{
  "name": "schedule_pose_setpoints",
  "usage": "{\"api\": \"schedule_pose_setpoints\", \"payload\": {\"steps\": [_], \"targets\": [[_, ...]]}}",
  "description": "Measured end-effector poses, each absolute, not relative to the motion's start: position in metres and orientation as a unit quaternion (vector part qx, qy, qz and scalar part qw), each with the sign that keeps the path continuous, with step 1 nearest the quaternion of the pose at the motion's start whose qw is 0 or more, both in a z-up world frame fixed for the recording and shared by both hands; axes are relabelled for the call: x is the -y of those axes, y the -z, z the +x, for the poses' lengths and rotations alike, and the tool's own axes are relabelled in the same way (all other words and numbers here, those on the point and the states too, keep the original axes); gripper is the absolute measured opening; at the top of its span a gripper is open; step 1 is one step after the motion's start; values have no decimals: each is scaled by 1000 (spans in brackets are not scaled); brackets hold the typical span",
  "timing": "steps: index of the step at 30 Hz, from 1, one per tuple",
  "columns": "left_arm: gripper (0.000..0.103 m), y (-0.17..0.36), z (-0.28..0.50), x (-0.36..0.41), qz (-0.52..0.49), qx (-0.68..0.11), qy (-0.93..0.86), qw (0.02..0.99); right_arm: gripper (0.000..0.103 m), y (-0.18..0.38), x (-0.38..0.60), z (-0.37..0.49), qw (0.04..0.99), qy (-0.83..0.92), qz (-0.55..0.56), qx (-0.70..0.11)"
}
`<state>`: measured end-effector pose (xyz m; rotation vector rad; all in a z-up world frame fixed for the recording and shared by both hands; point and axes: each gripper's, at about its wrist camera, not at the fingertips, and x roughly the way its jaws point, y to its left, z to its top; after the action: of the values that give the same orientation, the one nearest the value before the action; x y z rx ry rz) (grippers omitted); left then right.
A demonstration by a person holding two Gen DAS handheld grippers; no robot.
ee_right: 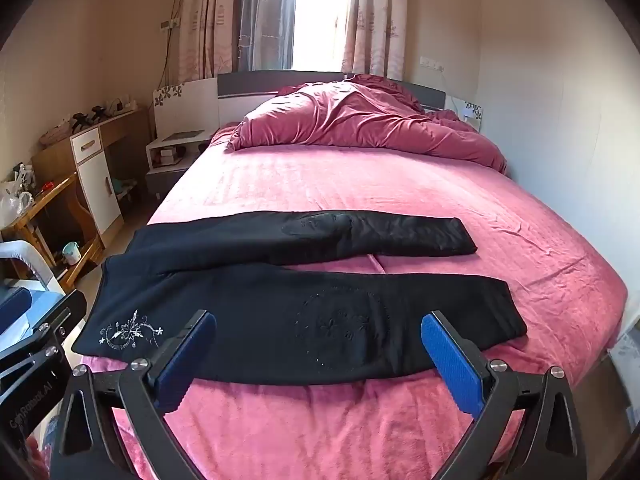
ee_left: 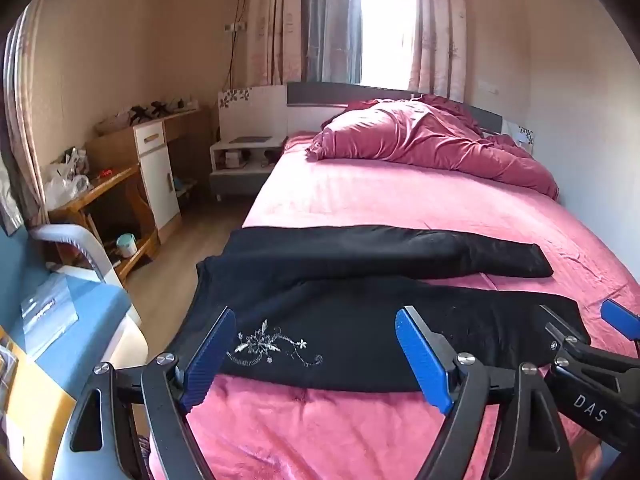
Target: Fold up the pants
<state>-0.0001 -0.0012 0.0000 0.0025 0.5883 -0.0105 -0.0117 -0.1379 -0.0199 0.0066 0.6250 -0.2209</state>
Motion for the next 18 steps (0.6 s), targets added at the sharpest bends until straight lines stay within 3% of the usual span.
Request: {"api": "schedule_pose_setpoints", "payload": {"steps": [18], "targets": [[84, 7, 4, -7, -15, -301, -3, 954, 103, 31, 135, -13, 946, 96, 3, -311]]}}
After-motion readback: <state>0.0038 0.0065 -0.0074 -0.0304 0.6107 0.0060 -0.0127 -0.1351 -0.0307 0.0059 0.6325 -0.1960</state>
